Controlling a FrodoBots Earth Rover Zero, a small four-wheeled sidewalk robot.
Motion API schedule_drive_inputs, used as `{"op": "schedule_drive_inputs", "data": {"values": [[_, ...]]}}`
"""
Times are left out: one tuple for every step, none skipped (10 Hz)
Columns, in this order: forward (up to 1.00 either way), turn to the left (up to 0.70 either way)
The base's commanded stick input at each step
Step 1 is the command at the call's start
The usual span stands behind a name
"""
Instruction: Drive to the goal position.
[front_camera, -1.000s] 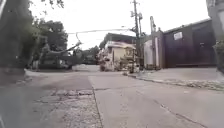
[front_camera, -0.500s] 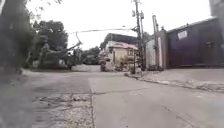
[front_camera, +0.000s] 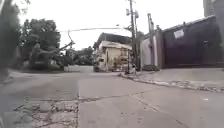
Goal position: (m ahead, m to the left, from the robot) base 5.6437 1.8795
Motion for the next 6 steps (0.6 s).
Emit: {"op": "schedule_drive_inputs", "data": {"values": [[0.85,0.00],[0.85,0.00],[0.85,0.00],[0.85,0.00],[0.85,0.00],[0.85,0.00]]}}
